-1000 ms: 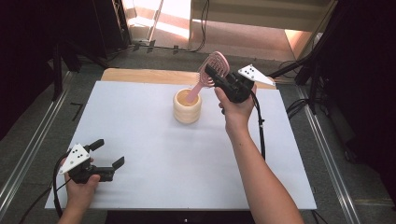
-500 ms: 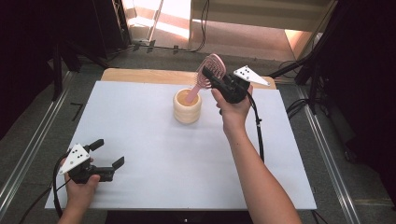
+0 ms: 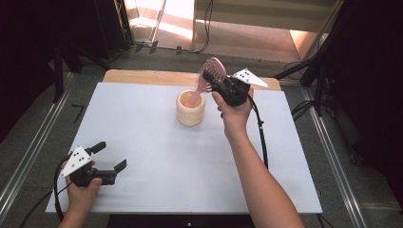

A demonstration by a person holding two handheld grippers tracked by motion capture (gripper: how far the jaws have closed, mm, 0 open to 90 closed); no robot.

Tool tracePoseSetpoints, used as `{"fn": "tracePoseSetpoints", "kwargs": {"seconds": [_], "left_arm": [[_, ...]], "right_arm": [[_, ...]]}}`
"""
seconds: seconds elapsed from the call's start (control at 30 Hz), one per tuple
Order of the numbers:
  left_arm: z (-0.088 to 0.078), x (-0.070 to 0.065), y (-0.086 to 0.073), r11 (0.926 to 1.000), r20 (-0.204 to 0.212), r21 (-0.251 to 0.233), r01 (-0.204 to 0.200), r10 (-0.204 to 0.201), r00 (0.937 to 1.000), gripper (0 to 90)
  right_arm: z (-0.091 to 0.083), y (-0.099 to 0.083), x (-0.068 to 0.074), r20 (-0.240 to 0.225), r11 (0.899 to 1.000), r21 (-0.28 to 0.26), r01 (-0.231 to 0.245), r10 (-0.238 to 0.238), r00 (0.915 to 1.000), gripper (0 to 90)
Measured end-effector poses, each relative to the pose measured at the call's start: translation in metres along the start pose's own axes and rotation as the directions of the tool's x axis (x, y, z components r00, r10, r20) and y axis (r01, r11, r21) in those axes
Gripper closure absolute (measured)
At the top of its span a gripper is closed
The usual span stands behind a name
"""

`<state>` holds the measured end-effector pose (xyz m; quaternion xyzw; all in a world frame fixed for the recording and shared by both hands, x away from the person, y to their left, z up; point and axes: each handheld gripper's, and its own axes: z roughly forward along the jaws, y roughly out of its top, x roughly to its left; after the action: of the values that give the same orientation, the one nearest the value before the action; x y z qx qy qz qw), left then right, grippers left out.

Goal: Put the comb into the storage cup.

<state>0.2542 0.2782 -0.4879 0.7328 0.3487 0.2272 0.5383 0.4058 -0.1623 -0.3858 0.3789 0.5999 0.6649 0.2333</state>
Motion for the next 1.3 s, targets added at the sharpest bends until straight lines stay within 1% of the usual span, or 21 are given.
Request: {"fn": "tracePoseSetpoints", "kwargs": {"seconds": [0.3,0.63,1.13,1.2,1.3], "left_arm": [[0.0,0.0,0.0,1.0,0.001,0.001,0.0,0.0,1.0,0.0],[0.001,0.0,0.0,1.0,0.005,0.005,-0.002,0.002,1.0,0.0],[0.001,0.001,0.0,1.0,0.009,0.009,-0.002,0.002,1.0,0.0],[0.001,0.001,0.0,1.0,0.009,0.008,-0.001,0.001,1.0,0.0],[0.001,0.001,0.0,1.0,0.01,0.009,-0.001,0.001,1.0,0.0]], "right_arm": [[0.004,-0.005,0.0,-0.001,1.0,0.015,-0.002,0.002,1.0,62.7],[0.007,-0.012,-0.002,0.004,0.999,0.032,-0.019,0.019,0.9998,62.7],[0.014,-0.025,-0.002,0.006,0.997,0.073,-0.027,0.027,0.9996,62.7],[0.015,-0.026,-0.002,0.004,0.996,0.078,-0.036,0.036,0.9994,62.7],[0.016,-0.03,-0.003,0.015,0.996,0.08,-0.037,0.036,0.9993,62.6]]}}
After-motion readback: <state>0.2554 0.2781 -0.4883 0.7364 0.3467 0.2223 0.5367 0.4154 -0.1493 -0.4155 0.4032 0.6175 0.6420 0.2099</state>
